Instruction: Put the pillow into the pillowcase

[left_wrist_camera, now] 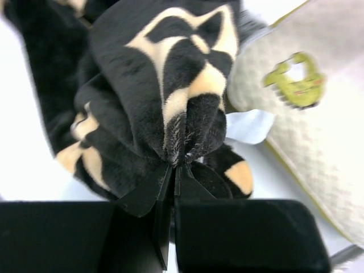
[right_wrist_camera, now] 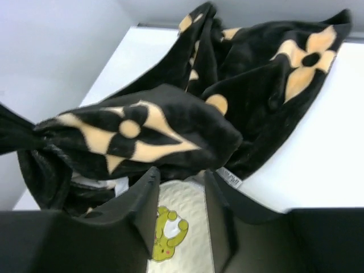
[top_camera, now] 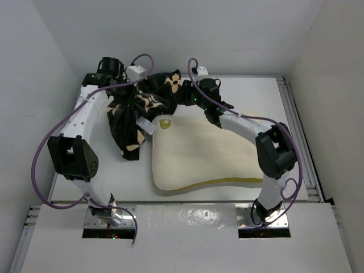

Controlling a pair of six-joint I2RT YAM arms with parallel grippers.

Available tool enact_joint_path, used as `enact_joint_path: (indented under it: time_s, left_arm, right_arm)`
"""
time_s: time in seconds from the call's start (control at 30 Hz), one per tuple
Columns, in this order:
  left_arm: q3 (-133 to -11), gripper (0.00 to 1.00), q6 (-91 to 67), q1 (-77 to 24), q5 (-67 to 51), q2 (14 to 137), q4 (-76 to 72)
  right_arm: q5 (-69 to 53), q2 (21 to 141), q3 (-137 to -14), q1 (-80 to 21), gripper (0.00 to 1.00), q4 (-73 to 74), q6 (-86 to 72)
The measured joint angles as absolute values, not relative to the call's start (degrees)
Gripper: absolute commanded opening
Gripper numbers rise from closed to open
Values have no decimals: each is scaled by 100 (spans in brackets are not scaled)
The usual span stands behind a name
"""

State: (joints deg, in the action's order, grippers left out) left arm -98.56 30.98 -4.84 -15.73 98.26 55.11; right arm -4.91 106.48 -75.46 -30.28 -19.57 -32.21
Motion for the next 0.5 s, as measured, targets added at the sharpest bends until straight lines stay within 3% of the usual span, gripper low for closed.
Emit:
enact_joint_path:
  time_s: [0.07, 0.17, 0.27, 0.5]
  left_arm:
    - [-9856, 0, 2969, -585, -1664, 9826, 5509]
    - [-9870, 0, 2792, -648, -1769, 9832, 5496]
    - [-9977, 0, 2635, -676, -1850, 9859, 5446]
    - [-10213, 0, 2502, -683, -1981, 9865, 5384]
  right_arm:
    - [-602, 10652, -7542, -3129, 55, -1938, -3181]
    - [-646, 10726, -7592, -3371, 70, -1846, -2720]
    - [-696, 11052, -7817, -3743, 76, -1767, -2338]
    - [-698, 11920, -8272, -4176, 79, -1708, -1990]
